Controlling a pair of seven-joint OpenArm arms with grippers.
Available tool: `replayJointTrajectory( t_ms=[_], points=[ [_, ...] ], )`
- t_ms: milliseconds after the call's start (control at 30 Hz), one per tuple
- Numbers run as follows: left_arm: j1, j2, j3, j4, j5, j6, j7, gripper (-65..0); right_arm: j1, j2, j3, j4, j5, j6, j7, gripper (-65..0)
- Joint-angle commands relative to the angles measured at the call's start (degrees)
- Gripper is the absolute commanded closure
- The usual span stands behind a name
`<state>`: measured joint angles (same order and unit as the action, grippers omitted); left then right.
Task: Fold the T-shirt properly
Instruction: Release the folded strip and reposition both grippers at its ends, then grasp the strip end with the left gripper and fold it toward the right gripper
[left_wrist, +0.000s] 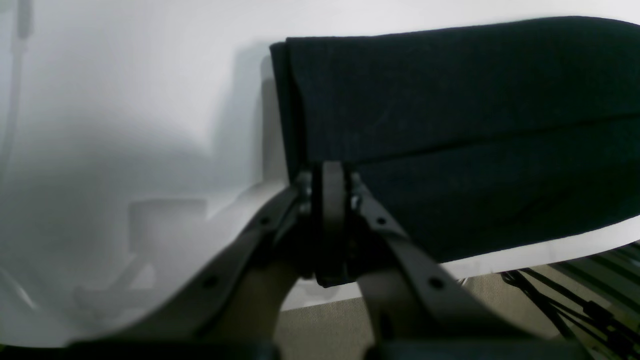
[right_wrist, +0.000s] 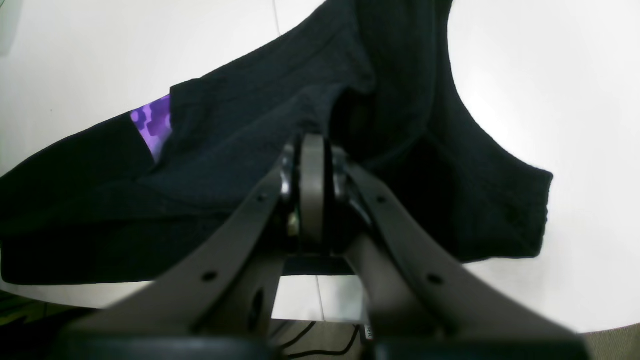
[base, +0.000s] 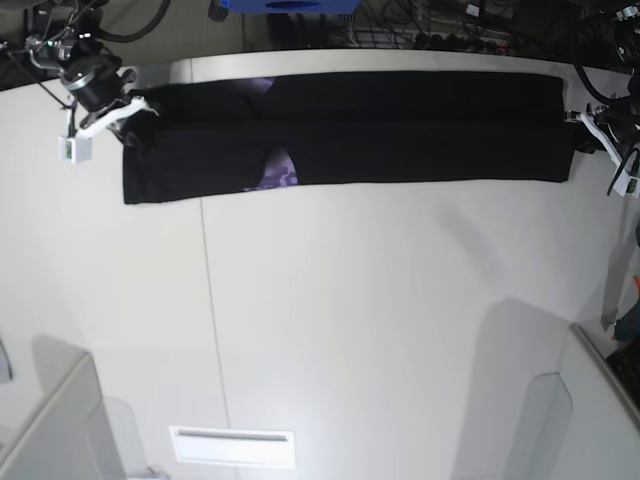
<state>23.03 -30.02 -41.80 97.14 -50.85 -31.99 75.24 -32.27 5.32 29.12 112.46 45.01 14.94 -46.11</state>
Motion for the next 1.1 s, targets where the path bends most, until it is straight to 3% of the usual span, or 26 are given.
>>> replayJointTrajectory(
  t_ms=[0,33,100,167,233,300,367,433,467,500,667,833,967,1067],
  points=[
    [-0.04,-1.41,-0.44,0.75,-0.36,-0.41,-0.56,-13.3,-0.12,0.44,0.72,0.90,0.92,0.23,1.23,-11.6],
    [-0.04,-1.41,-0.44,0.75,-0.36,-0.41,-0.56,-23.5,-0.21,0.44,0.72,0.99,1.01,0.23,1.23,-19.5],
    [-0.04,-1.41,-0.53,0.75,-0.36,-0.41,-0.56,-40.2,-0.56,0.17,0.81,1.07,1.10,0.23,1.40,-28.8],
    [-0.04,-1.41,-0.88,0.83,-0.36,-0.41,-0.56,-53.2,-0.65,0.08,0.90,1.07,1.18,0.23,1.67,-29.4],
    [-0.21,-1.32,-1.14,1.45,-0.62,-0.41,-0.65,-57.8,-0.65,0.08,0.99,1.60,1.18,0.40,1.84,-27.3],
    [-0.04,-0.88,-2.99,4.00,-0.80,-0.41,-0.65,-55.5,-0.83,0.08,0.37,2.22,1.18,0.58,3.25,-23.9],
    [0.05,2.37,-5.01,7.34,-0.53,-0.41,-0.65,-44.4,-0.74,0.17,-0.68,2.48,1.18,2.25,4.22,-16.5],
    [0.05,4.66,-5.28,8.48,-0.36,-0.41,-0.65,-26.5,0.40,0.52,-2.44,2.22,1.10,5.32,4.04,-6.8],
    [0.05,5.71,-4.75,8.22,0.17,-0.41,-0.65,-13.5,1.37,0.52,-3.32,1.25,0.92,6.38,3.43,-0.3],
    [-0.04,6.86,-3.43,7.87,1.31,-0.32,-0.65,0.0,2.34,0.52,-4.11,-0.51,0.92,6.64,2.20,0.0],
    [-0.56,11.69,3.43,5.85,13.71,-0.32,-1.62,0.0,7.17,0.44,-4.99,-10.27,0.83,6.12,-0.71,0.0],
    [-0.39,13.45,10.11,1.89,25.75,-0.32,-10.93,0.0,10.16,2.37,-4.82,-17.48,-1.98,6.03,1.40,0.0],
    [-5.49,13.27,13.19,-6.90,28.39,-0.32,-13.13,0.0,13.33,1.14,-4.55,-20.99,-8.93,5.94,2.20,0.0],
    [-11.55,13.27,13.63,-12.70,28.48,-0.32,-13.13,0.0,14.03,-2.73,-1.65,-20.99,-12.36,3.39,2.20,0.0]
  ],
)
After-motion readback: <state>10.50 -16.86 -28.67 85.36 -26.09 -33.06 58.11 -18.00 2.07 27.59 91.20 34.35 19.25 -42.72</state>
